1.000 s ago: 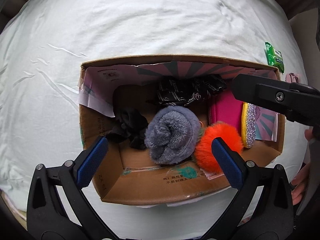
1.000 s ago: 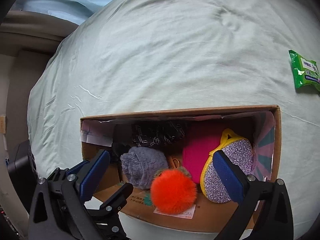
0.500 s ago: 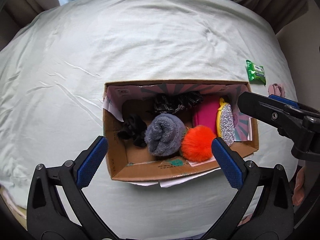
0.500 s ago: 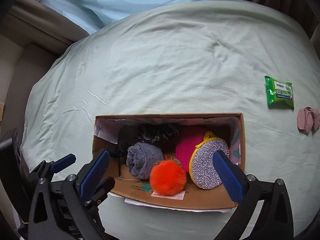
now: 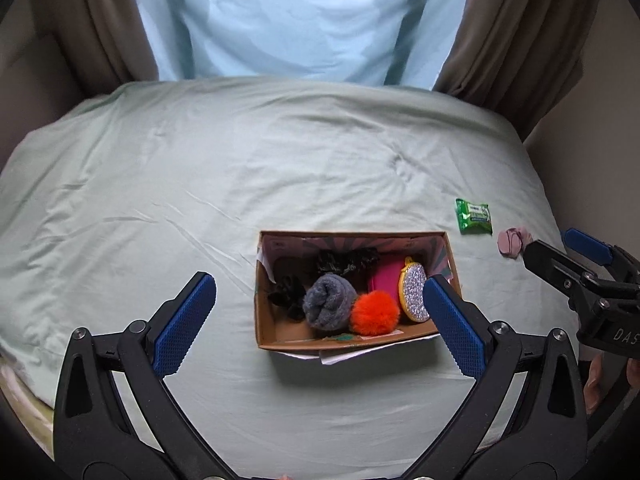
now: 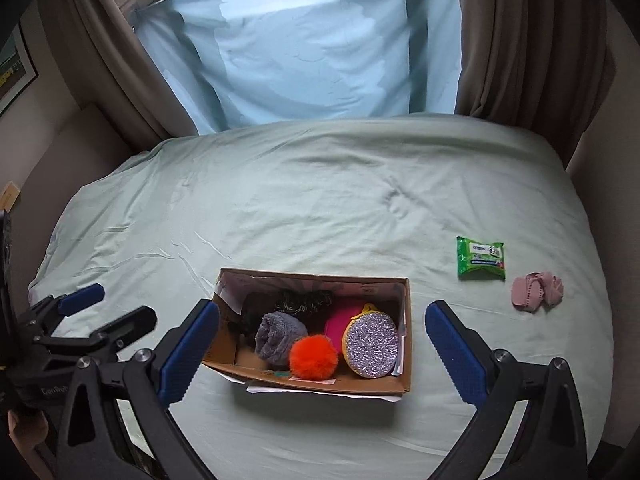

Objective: Organize soft objects
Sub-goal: 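Move both tools toward the green wipes pack and pink fabric, then grasp the green wipes pack with left tool while right tool grasps pink fabric, then carry wipes pack and pink fabric over the box with both tools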

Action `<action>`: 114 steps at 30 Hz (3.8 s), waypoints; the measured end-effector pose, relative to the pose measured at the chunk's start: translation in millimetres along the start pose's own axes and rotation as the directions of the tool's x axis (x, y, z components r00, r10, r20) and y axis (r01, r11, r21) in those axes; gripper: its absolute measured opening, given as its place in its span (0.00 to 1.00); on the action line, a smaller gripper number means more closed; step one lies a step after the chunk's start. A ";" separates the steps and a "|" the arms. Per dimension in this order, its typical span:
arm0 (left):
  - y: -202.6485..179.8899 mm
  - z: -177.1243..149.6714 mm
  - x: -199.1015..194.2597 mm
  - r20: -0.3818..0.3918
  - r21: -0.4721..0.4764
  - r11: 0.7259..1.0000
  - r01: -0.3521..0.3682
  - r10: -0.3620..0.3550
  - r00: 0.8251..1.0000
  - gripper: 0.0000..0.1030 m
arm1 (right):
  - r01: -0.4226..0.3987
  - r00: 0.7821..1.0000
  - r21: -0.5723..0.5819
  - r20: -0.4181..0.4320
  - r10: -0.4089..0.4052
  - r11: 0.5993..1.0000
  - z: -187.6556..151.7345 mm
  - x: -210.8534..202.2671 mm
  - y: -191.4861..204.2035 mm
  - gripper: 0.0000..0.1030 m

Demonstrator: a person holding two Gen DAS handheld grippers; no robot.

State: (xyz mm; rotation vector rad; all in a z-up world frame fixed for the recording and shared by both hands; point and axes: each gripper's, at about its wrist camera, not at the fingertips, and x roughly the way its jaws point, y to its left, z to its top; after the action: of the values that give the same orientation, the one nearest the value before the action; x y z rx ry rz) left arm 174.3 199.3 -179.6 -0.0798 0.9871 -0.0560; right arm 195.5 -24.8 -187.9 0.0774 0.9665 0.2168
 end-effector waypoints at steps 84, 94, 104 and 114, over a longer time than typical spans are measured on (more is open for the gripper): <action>-427.5 24.3 458.1 -0.482 0.792 0.391 0.469 -0.070 0.873 0.42 | 0.037 0.987 -0.111 -0.152 -0.054 0.993 -76.1 234.1 -403.2 0.33; -412.4 43.4 401.6 -0.429 0.776 0.459 0.434 -0.121 0.895 0.40 | 0.036 0.995 -0.076 -0.085 -0.042 0.996 -72.2 186.8 -396.2 0.24; -376.1 97.3 275.9 -0.300 0.695 0.608 0.383 -0.238 0.924 0.40 | 0.064 0.998 -0.079 0.019 -0.062 0.995 -35.9 77.7 -375.9 0.24; -341.7 105.6 156.0 -0.177 0.617 0.718 0.323 -0.274 0.945 0.40 | 0.095 0.991 -0.141 0.102 -0.081 0.985 8.0 -11.8 -305.8 0.24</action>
State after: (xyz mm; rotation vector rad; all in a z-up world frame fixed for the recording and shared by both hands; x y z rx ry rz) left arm 344.6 -149.6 -219.7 0.4016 0.9749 -0.7037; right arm 241.0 -325.4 -223.3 -0.0883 0.8536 0.1992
